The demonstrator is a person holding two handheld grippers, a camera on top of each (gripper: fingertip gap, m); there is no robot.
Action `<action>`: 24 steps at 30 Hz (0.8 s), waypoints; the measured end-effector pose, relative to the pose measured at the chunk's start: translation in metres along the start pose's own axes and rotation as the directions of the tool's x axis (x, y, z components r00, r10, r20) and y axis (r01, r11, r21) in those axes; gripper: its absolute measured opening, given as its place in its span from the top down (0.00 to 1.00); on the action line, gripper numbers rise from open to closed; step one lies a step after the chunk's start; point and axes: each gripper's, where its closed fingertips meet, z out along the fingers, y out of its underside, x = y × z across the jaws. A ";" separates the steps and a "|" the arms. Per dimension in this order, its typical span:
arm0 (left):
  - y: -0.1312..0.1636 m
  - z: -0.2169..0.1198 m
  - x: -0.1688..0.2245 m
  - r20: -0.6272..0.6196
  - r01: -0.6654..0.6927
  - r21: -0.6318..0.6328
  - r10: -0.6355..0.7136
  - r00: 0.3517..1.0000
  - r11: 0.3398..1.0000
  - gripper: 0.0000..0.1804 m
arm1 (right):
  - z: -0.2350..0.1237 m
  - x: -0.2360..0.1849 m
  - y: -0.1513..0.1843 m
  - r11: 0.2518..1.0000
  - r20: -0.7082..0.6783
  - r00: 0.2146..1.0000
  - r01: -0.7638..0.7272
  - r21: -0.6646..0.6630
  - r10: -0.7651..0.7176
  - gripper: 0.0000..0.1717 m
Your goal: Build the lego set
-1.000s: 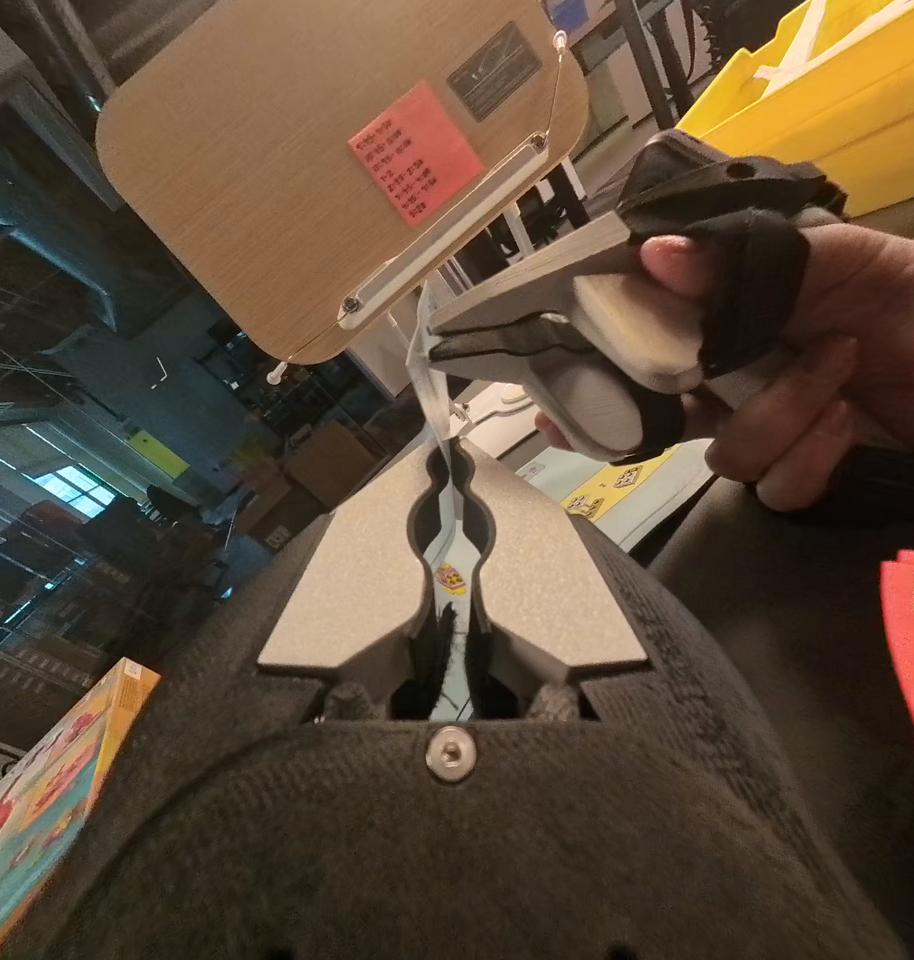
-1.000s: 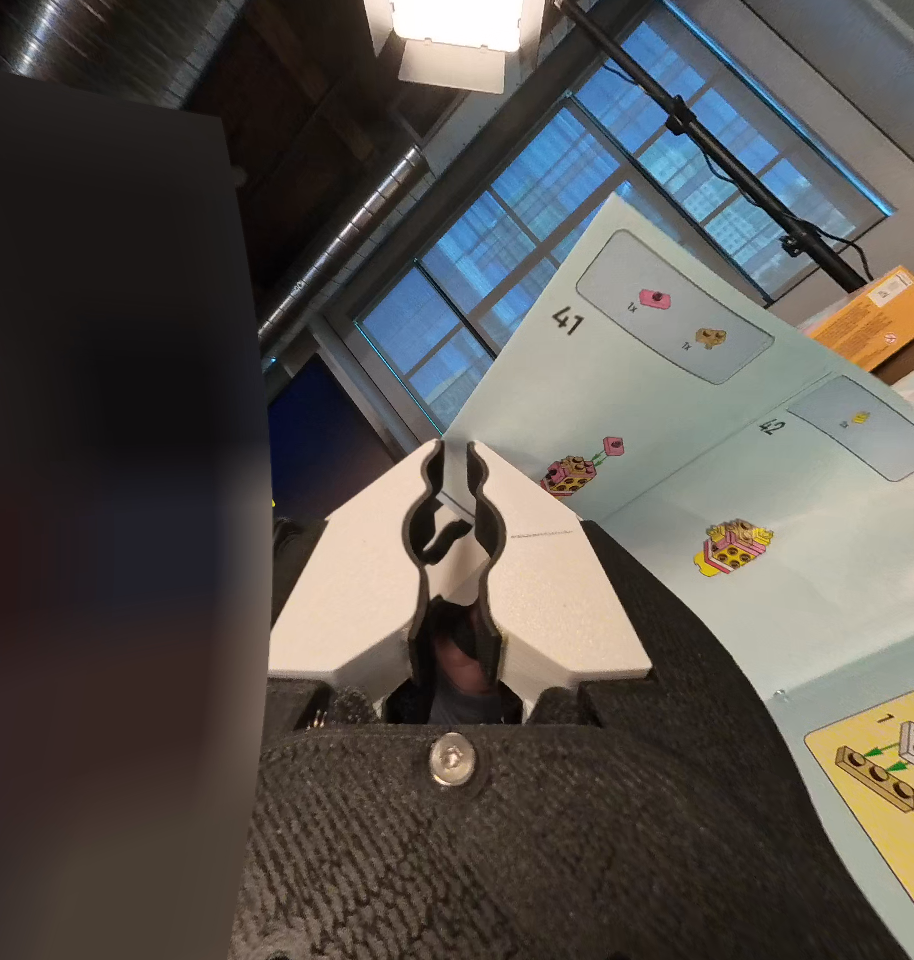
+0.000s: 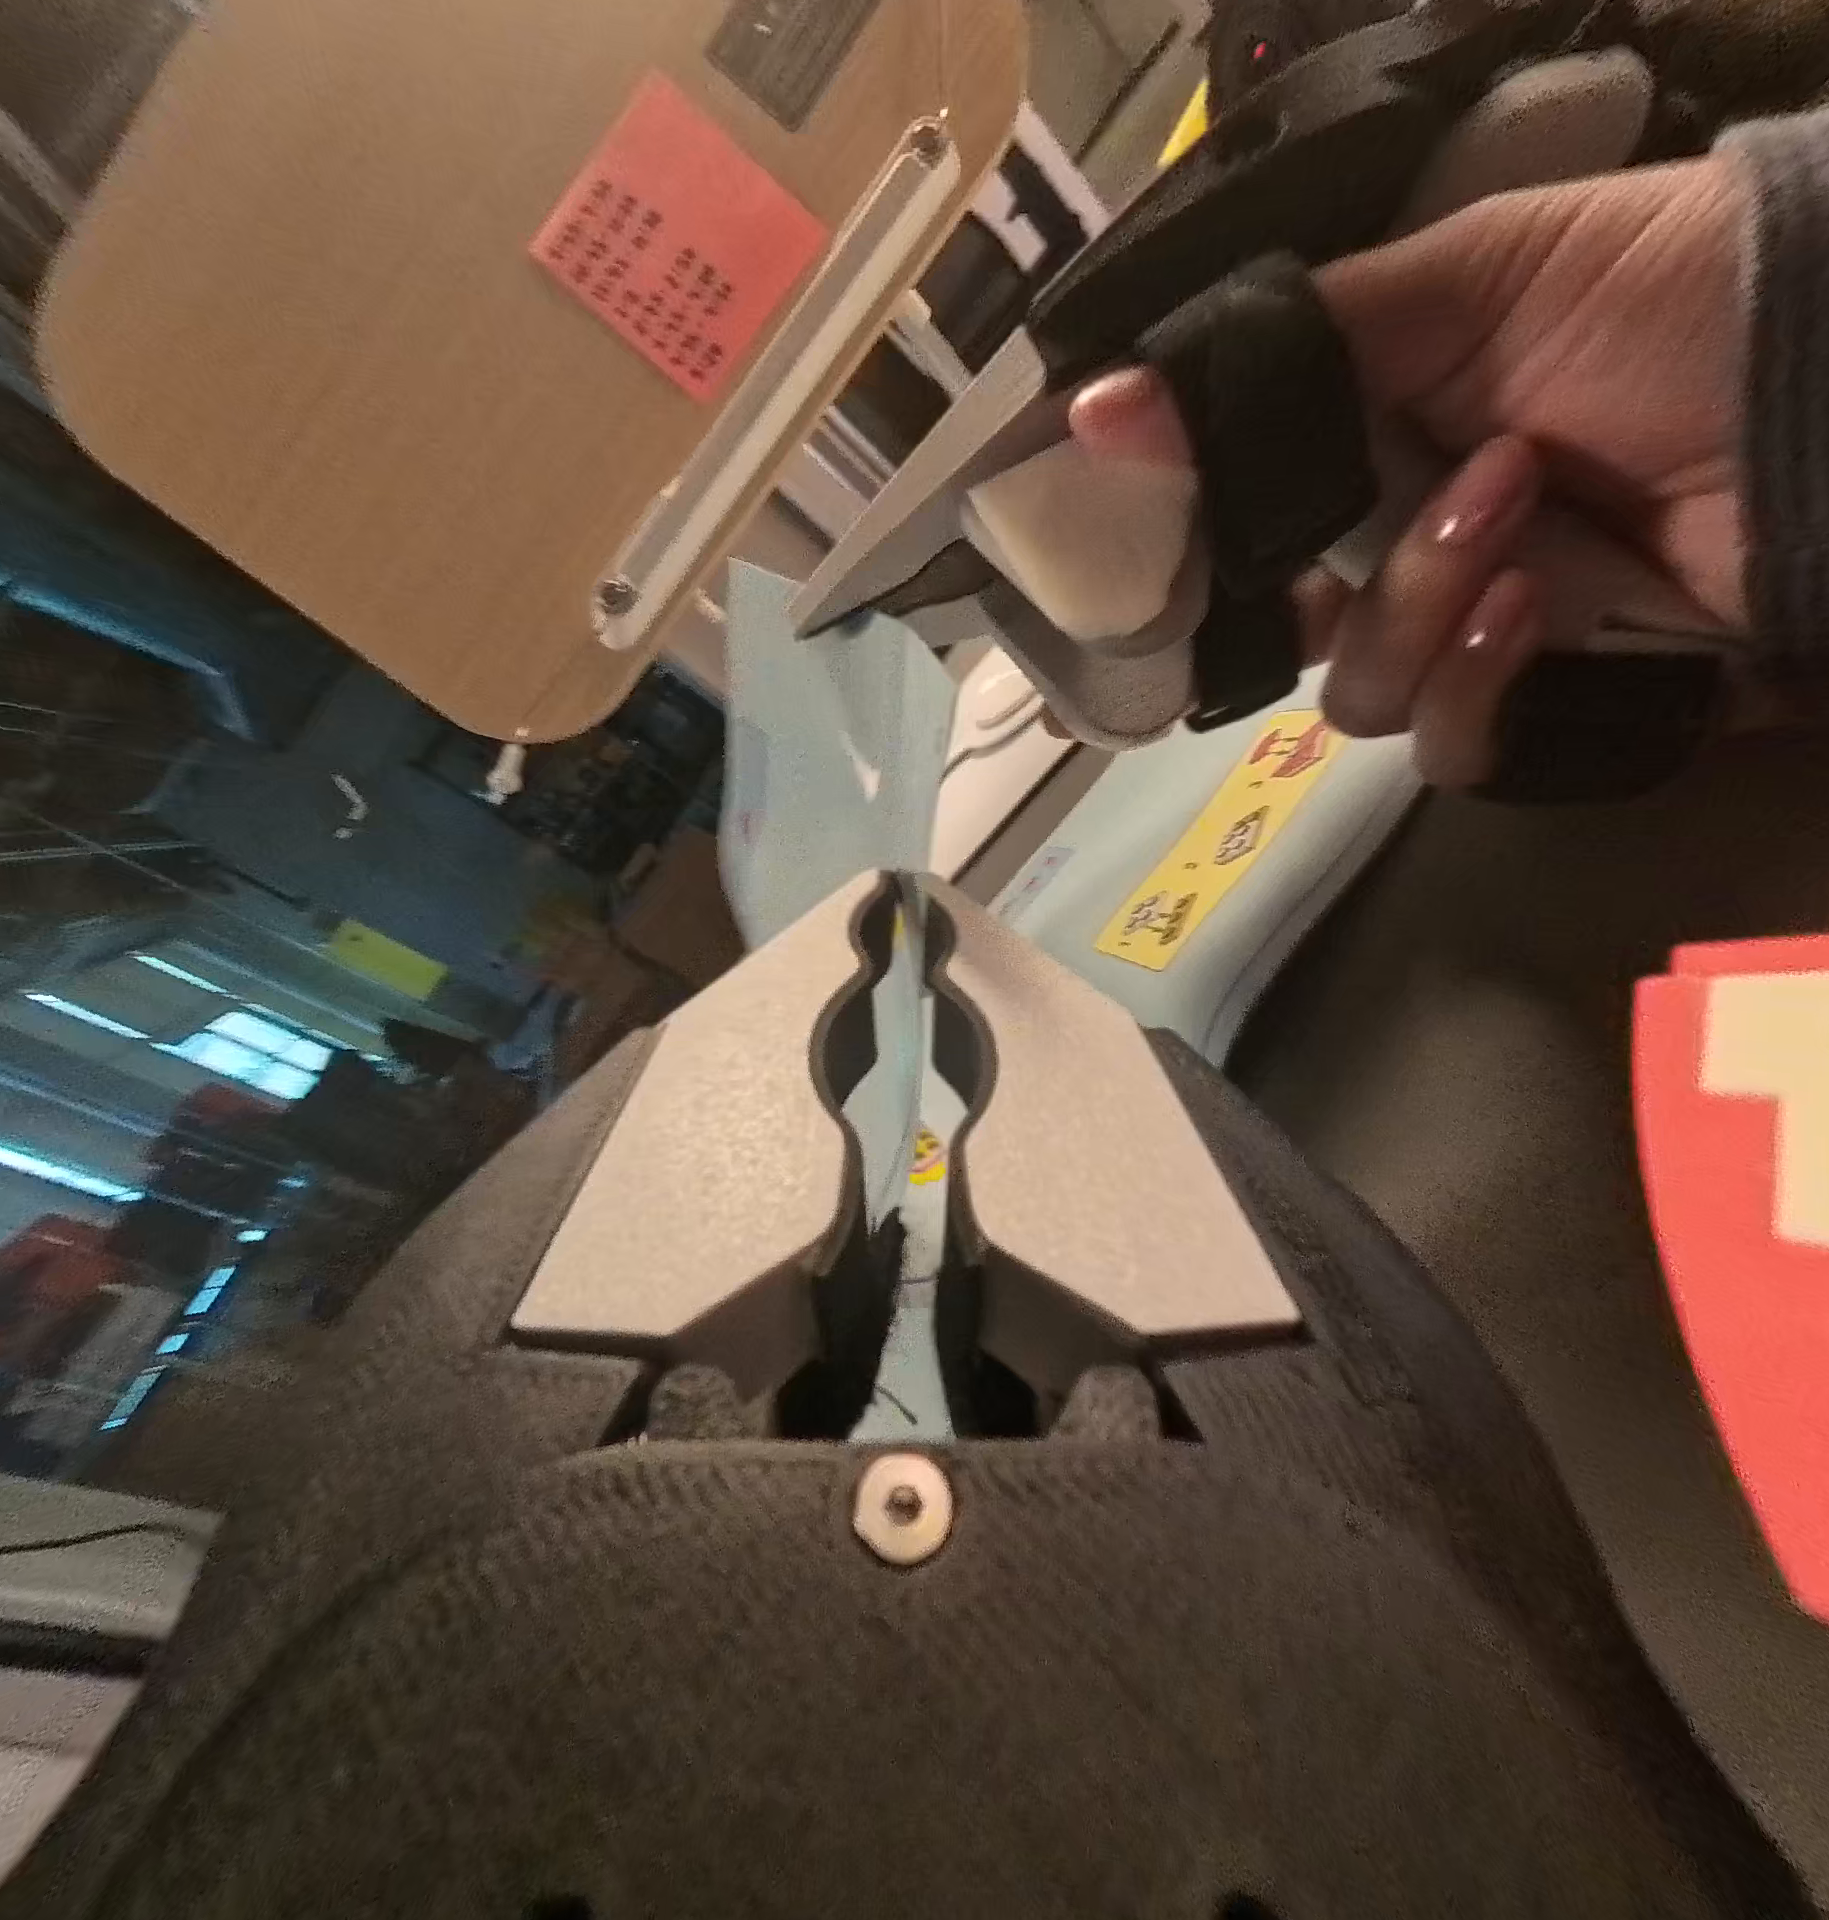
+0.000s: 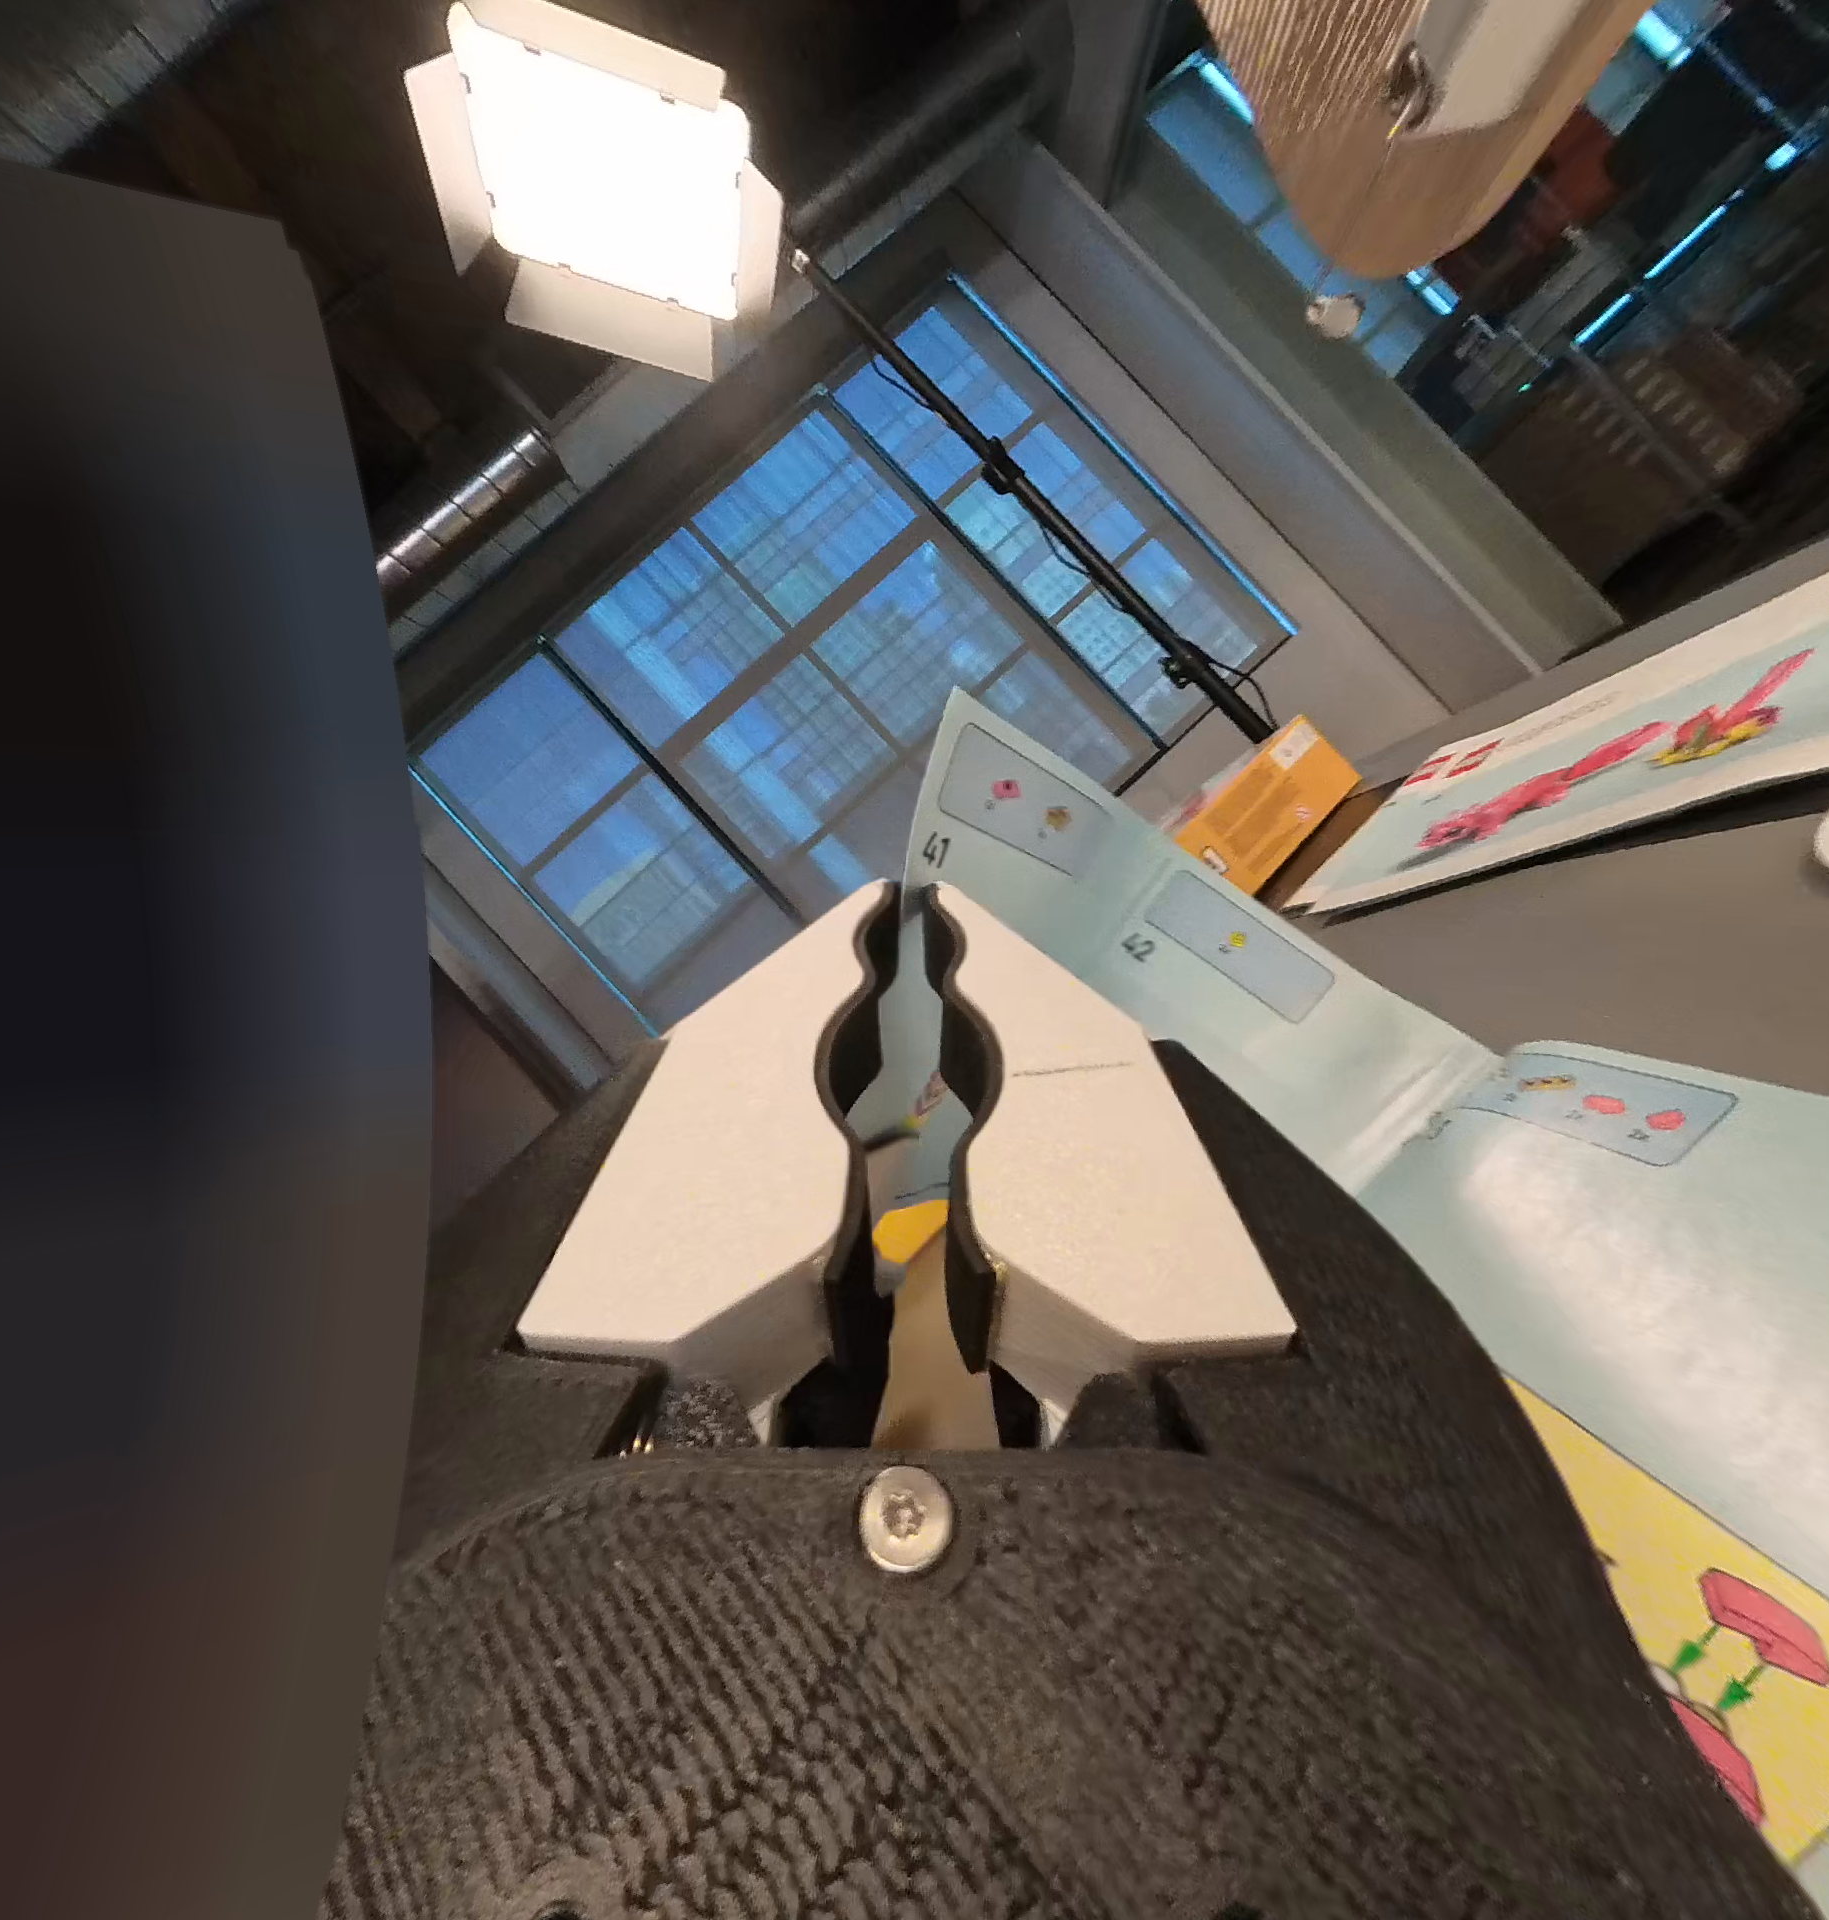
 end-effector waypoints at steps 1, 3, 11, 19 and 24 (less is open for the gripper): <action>-0.001 0.000 0.004 -0.040 0.034 0.003 -0.034 0.999 0.999 0.95 | -0.001 0.001 -0.001 1.000 -0.015 1.000 0.017 0.003 -0.017 1.00; -0.003 -0.002 0.011 -0.113 0.090 0.006 -0.089 0.990 0.996 0.87 | -0.002 0.003 -0.003 0.999 -0.042 0.998 0.052 0.007 -0.051 1.00; -0.036 -0.016 -0.002 -0.338 0.491 0.110 -0.433 0.836 0.864 0.63 | 0.000 0.002 0.003 0.973 -0.087 0.970 0.223 -0.056 -0.227 1.00; -0.021 -0.021 0.018 -0.355 0.150 0.057 -0.121 0.927 0.987 0.75 | -0.002 0.003 -0.002 0.989 -0.062 0.987 0.145 -0.026 -0.146 1.00; -0.030 -0.021 0.017 -0.304 0.037 0.091 -0.008 0.953 0.995 0.89 | 0.000 0.002 0.002 0.987 -0.059 0.985 0.157 -0.045 -0.159 1.00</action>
